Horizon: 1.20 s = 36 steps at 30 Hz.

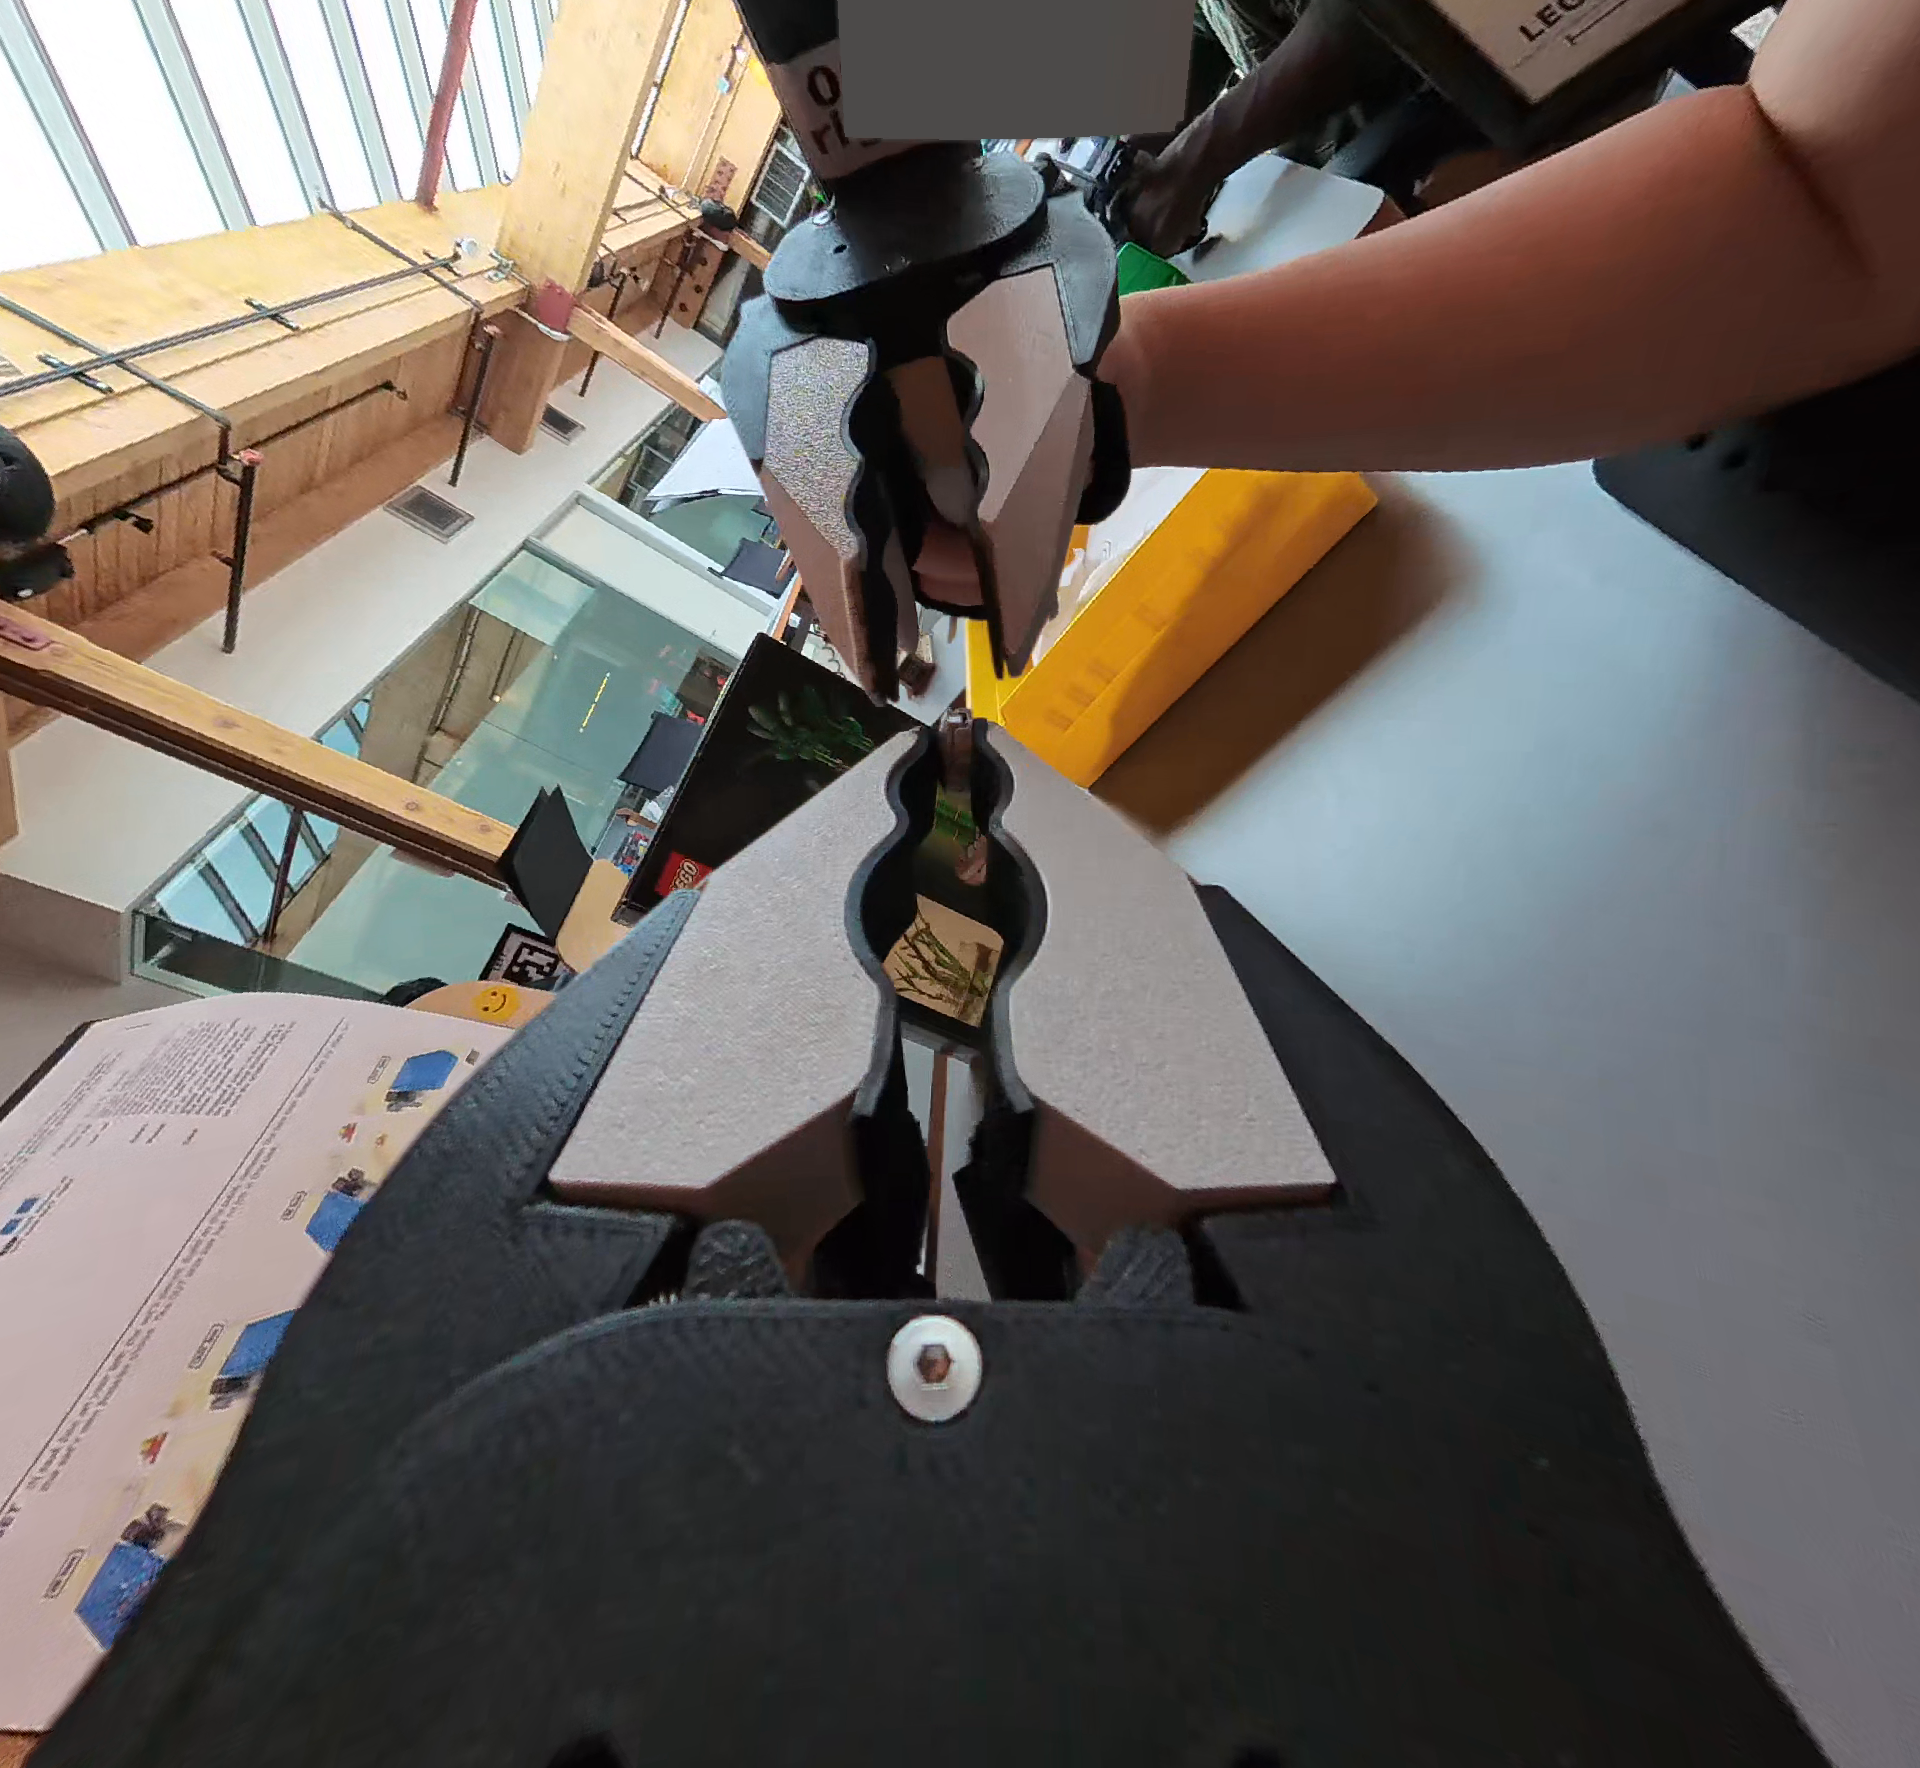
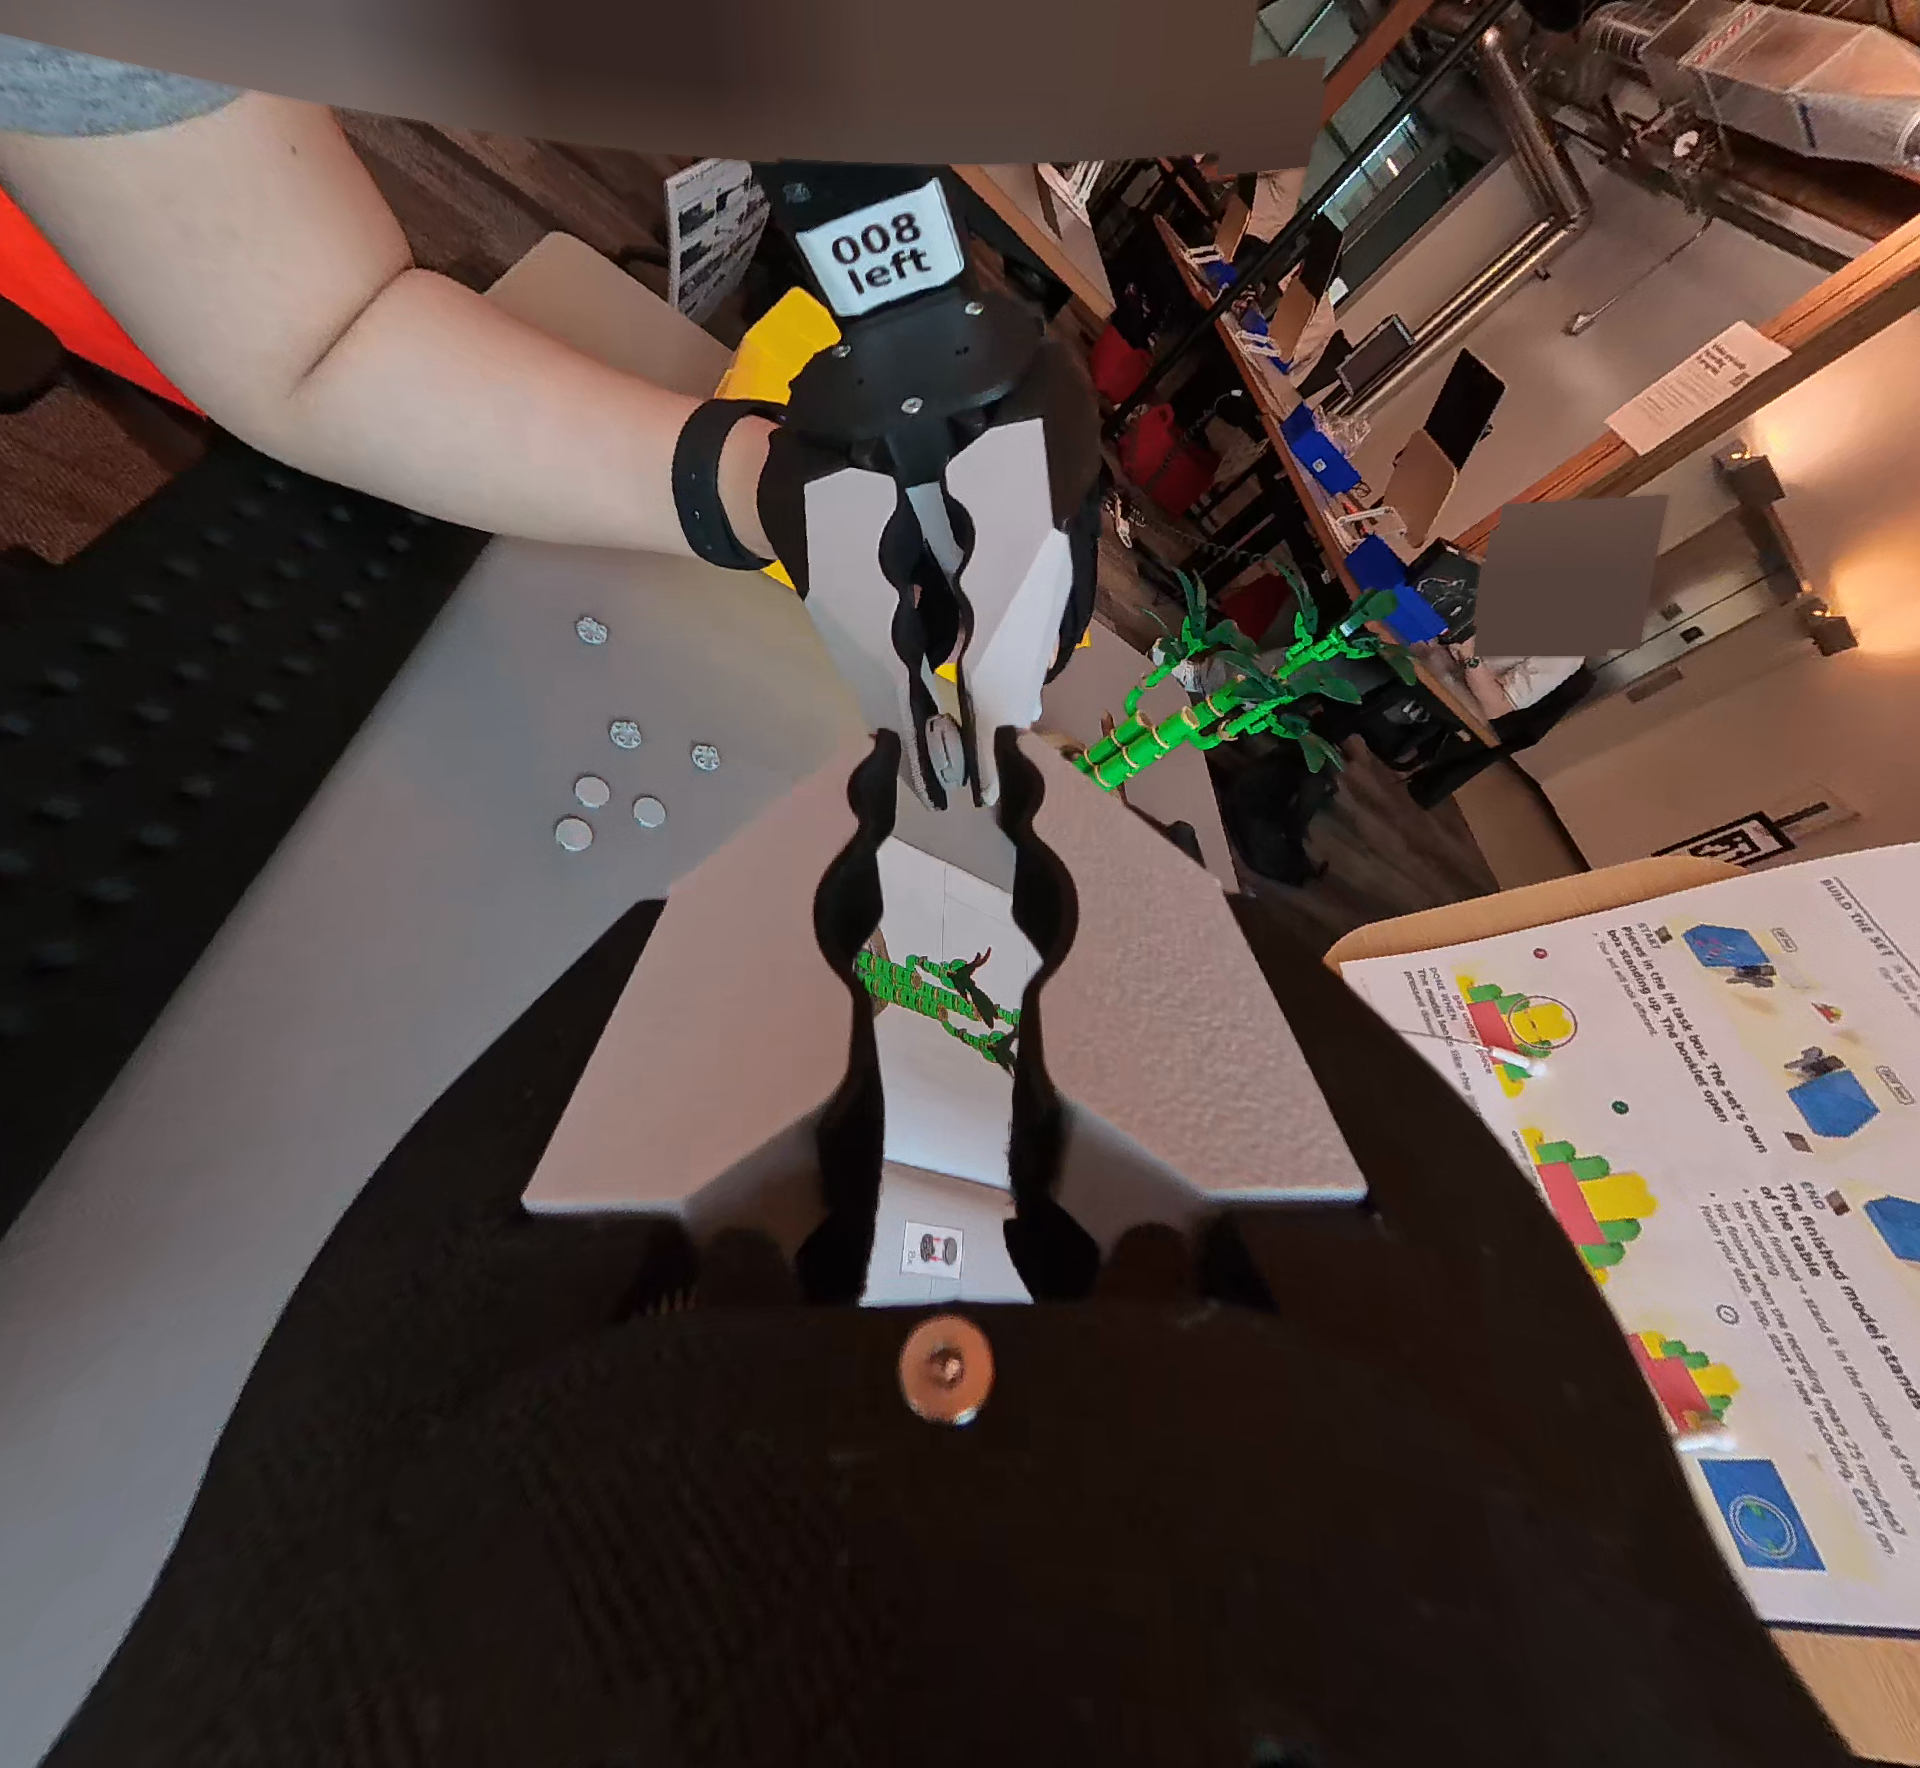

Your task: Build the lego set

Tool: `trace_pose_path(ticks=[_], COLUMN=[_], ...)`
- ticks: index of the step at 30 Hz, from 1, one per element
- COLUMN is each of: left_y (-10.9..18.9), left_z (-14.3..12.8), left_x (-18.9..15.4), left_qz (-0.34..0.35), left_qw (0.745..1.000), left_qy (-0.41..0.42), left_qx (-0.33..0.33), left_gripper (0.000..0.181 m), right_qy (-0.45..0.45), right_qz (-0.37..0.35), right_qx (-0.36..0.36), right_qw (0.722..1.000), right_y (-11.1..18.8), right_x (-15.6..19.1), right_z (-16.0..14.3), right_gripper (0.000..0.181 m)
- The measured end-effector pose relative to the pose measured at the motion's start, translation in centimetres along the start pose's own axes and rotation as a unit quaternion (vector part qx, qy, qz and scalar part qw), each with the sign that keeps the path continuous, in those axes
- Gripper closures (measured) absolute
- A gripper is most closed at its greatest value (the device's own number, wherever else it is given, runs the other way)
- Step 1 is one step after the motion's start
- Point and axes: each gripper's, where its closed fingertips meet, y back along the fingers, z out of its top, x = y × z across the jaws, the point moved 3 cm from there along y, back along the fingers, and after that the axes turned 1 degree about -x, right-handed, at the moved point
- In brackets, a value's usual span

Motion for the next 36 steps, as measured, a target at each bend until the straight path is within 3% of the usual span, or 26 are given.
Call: trace_pose_path(ticks=[5, 8, 10, 13, 15, 16, 18, 20, 21, 22, 24, 26, 31, 36], left_y=[0.1, 0.0, 0.0, 0.2, 0.3, 0.4, 0.5, 0.5, 0.5, 0.4, 0.2, 0.0, 0.1, 0.0], left_z=[-0.5, -1.0, -1.4, -2.6, -3.9, -4.7, -5.7, -6.0, -6.7, -7.4, -8.1, -8.2, -8.9, -9.0], left_x=[0.3, -0.2, -0.5, -0.7, -1.0, -1.2, -1.1, -0.1, 0.0, 0.0, 0.0, -0.1, 0.2, 0.1], left_qz=[-0.006, -0.050, -0.084, -0.118, -0.141, -0.147, -0.163, -0.165, -0.157, -0.152, -0.148, -0.156, -0.150, -0.154], left_qw=[0.999, 0.992, 0.972, 0.918, 0.863, 0.823, 0.718, 0.598, 0.551, 0.521, 0.483, 0.466, 0.434, 0.432], left_qy=[0.040, 0.115, 0.214, 0.370, 0.473, 0.533, 0.665, 0.782, 0.818, 0.840, 0.863, 0.871, 0.888, 0.888], left_qx=[0.016, 0.029, 0.047, 0.082, 0.111, 0.129, 0.124, 0.053, 0.037, 0.027, 0.005, -0.006, -0.033, -0.034], left_gripper=[0.177, 0.177, 0.177, 0.177, 0.177, 0.177, 0.177, 0.177, 0.177, 0.177, 0.177, 0.177, 0.176, 0.177], right_qy=[-0.003, 0.000, -0.004, -0.034, -0.062, -0.074, -0.079, -0.074, -0.074, -0.079, -0.085, -0.093, -0.159, -0.215], right_qz=[0.000, 0.000, 0.000, 0.015, 0.037, 0.047, 0.053, 0.038, 0.028, 0.016, -0.013, -0.038, -0.011, -0.010], right_qx=[0.003, 0.009, 0.009, -0.001, 0.001, 0.011, 0.039, 0.049, 0.045, 0.039, 0.042, 0.051, 0.021, 0.019], right_qw=[1.000, 1.000, 1.000, 0.999, 0.997, 0.996, 0.995, 0.995, 0.996, 0.996, 0.995, 0.994, 0.987, 0.976], right_y=[0.0, -0.1, -0.1, -0.4, -1.0, -1.4, -2.2, -2.8, -3.0, -3.1, -3.3, -3.4, -4.0, -4.7], right_x=[-0.1, 0.0, -0.1, -0.1, 0.2, 0.4, 0.6, 0.4, 0.1, -0.3, -1.2, -1.9, -1.8, -2.1], right_z=[-0.3, -0.4, -0.7, -1.5, -2.5, -3.1, -4.5, -5.2, -5.4, -5.5, -6.3, -7.3, -8.0, -9.0], right_gripper=[0.163, 0.164, 0.164, 0.164, 0.160, 0.156, 0.151, 0.145, 0.145, 0.145, 0.145, 0.143, 0.152, 0.159])
